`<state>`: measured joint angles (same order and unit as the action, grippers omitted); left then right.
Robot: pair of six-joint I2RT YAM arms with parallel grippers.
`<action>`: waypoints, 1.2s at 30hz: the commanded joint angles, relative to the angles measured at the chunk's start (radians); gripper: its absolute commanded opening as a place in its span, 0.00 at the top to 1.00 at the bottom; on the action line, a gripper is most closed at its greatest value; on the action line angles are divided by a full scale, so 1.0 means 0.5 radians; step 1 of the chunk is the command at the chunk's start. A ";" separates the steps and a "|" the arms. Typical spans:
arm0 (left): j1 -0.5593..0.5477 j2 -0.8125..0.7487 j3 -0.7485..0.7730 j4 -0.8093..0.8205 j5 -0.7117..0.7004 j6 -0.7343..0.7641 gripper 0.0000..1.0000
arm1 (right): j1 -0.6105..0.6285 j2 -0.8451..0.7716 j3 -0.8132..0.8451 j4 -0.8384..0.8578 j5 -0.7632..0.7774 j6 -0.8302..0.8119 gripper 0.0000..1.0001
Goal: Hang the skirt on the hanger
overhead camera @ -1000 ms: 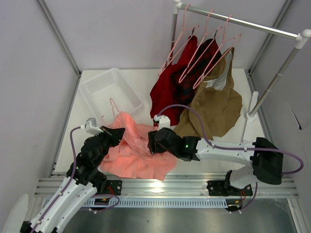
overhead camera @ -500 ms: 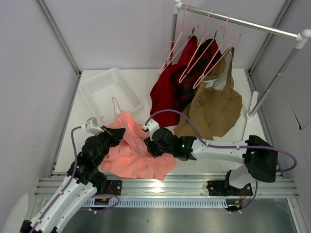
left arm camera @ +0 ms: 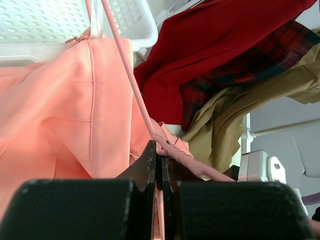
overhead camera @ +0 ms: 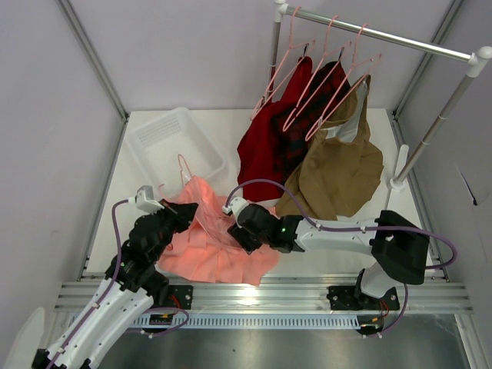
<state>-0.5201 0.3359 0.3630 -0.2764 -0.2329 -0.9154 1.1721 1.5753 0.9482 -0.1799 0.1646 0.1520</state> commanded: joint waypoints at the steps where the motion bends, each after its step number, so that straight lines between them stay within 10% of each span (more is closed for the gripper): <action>1: 0.019 0.028 0.084 -0.015 -0.013 0.024 1.00 | -0.003 0.031 0.089 -0.039 0.039 -0.086 0.44; 10: 0.016 0.058 0.124 -0.015 -0.034 0.036 1.00 | -0.022 -0.027 0.104 -0.015 0.137 -0.016 1.00; 36: 0.172 0.589 0.480 0.111 -0.086 -0.292 1.00 | -0.031 -0.711 -0.561 1.004 -0.179 0.377 1.00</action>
<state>-0.4473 0.6285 0.5762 -0.2604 -0.2398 -1.0000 1.1599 1.2636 0.6884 0.1688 0.0799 0.3077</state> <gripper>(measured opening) 0.045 0.010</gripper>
